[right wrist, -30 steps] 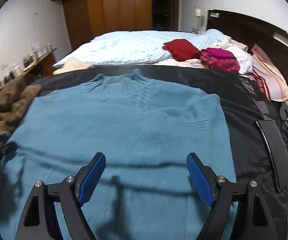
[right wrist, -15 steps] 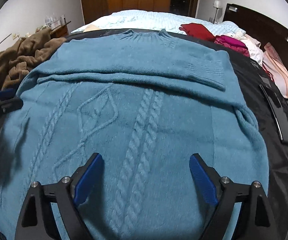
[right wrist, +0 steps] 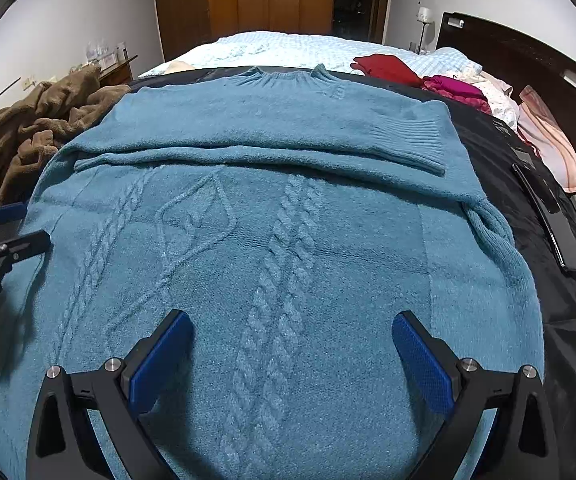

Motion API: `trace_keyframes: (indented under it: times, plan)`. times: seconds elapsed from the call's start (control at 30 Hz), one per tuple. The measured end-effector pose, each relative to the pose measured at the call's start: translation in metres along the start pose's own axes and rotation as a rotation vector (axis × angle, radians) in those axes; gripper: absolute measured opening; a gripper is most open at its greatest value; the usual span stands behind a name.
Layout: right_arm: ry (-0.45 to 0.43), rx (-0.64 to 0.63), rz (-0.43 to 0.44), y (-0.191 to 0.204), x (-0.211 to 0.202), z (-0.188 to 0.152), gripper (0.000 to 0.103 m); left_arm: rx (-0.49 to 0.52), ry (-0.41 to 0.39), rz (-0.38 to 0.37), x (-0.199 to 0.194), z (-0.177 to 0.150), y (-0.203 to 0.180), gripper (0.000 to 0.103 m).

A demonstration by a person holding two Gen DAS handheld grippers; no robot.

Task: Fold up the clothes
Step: 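Move the right gripper down to the ribbed hem of the teal sweater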

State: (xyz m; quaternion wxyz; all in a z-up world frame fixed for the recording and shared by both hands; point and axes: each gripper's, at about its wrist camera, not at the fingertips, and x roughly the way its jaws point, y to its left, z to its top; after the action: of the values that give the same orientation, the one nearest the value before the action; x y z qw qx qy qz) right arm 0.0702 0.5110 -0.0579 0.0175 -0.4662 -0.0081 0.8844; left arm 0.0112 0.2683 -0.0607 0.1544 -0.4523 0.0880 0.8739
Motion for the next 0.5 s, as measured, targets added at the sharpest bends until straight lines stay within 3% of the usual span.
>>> trace_keyframes:
  times: [0.5]
  plan:
    - [-0.003,0.003,-0.001,-0.0015,0.0002,-0.0003,0.102,-0.002,0.007,0.004,0.0028,-0.0026,-0.0006,0.102]
